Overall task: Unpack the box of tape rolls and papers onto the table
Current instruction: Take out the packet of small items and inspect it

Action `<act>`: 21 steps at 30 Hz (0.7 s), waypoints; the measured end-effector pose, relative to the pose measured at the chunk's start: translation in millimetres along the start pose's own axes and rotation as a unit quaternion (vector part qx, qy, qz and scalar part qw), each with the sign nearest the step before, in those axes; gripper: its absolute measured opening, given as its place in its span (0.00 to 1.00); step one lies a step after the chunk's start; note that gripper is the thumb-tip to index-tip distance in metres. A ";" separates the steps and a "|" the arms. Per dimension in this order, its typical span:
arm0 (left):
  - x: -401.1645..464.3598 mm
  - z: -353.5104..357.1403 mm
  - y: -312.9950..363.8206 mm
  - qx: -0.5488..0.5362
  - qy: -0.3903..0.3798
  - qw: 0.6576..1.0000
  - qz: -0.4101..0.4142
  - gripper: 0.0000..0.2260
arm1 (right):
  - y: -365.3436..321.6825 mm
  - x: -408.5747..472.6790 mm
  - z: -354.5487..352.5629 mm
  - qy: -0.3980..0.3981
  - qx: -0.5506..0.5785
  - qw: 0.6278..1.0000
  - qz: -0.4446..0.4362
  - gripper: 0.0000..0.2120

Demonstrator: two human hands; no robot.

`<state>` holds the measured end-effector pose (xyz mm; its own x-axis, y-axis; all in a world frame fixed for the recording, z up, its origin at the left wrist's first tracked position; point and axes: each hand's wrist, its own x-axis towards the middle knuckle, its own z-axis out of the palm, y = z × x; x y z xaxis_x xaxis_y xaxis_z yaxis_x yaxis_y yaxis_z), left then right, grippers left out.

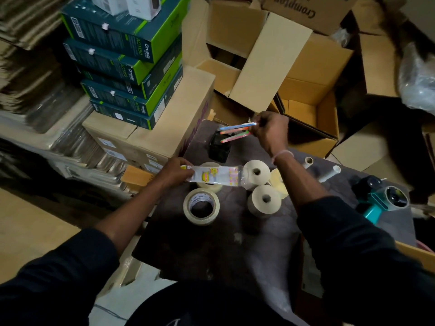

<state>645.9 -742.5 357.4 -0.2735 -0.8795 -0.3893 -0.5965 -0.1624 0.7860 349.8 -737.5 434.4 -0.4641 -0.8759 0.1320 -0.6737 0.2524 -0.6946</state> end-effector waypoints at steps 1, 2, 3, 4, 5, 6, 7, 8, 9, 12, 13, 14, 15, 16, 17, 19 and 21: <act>-0.9 1.2 1.3 0.008 -0.004 1.000 0.002 0.12 | -5.0 4.9 9.5 -0.014 -0.036 0.999 -0.009 0.04; -2.0 3.2 2.4 0.016 -0.007 1.000 0.007 0.10 | -8.7 7.5 16.3 -0.029 -0.078 0.996 -0.018 0.05; -3.3 3.9 1.7 0.017 -0.006 1.000 0.010 0.10 | -12.9 8.5 23.2 -0.046 -0.117 0.992 -0.030 0.05; -5.2 3.6 0.3 0.015 -0.004 1.000 0.013 0.10 | -15.3 9.3 29.7 -0.064 -0.151 0.986 -0.041 0.05; -7.4 2.6 -1.1 0.013 -0.005 1.000 0.013 0.10 | -16.9 10.0 35.5 -0.076 -0.178 0.980 -0.054 0.05; -10.1 1.2 -2.8 0.012 -0.006 1.000 0.013 0.10 | -16.3 11.3 42.0 -0.088 -0.196 0.975 -0.062 0.05; -12.2 -0.3 -5.5 0.010 -0.008 1.000 0.011 0.10 | -14.8 12.5 48.0 -0.098 -0.204 0.972 -0.066 0.04; -13.7 -1.2 -8.7 0.008 -0.008 1.000 0.010 0.09 | -12.8 13.9 53.7 -0.108 -0.208 0.970 -0.069 0.05; -14.9 -2.2 -11.3 0.005 -0.007 1.000 0.008 0.09 | -10.4 14.8 58.7 -0.119 -0.205 0.969 -0.073 0.05; -20.2 -4.2 -14.1 -0.004 -0.004 1.000 0.013 0.09 | -5.1 16.2 67.9 -0.148 -0.161 0.973 -0.070 0.07; -20.7 -4.1 -14.3 -0.004 -0.004 1.000 0.015 0.09 | -3.8 16.3 68.2 -0.152 -0.140 0.977 -0.061 0.09; -21.9 -3.2 -13.5 -0.005 -0.004 1.000 0.017 0.09 | -0.7 17.5 68.5 -0.148 -0.127 0.979 -0.053 0.10; -22.9 -1.5 -11.7 -0.008 -0.005 1.000 0.018 0.09 | 1.9 18.7 67.6 -0.140 -0.116 0.982 -0.047 0.11; -24.4 0.3 -8.9 -0.011 -0.005 1.000 0.020 0.10 | 4.8 19.4 66.0 -0.128 -0.106 0.985 -0.048 0.11; -24.8 2.5 -7.4 -0.016 -0.005 1.000 0.021 0.10 | 7.7 19.5 63.2 -0.116 -0.093 0.988 -0.042 0.11; -25.7 5.8 -5.0 -0.026 -0.004 0.999 0.028 0.11 | 9.8 13.8 51.9 -0.099 -0.051 0.994 -0.018 0.08; -28.5 8.7 -1.8 -0.039 -0.001 0.999 0.038 0.10 | 9.0 1.6 34.2 -0.087 -0.006 0.996 -0.011 0.07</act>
<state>648.2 -713.2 362.9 -0.3164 -0.8901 -0.3280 -0.5133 -0.1301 0.8483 362.7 -750.7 404.1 -0.3432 -0.9390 0.0207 -0.6894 0.2369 -0.6845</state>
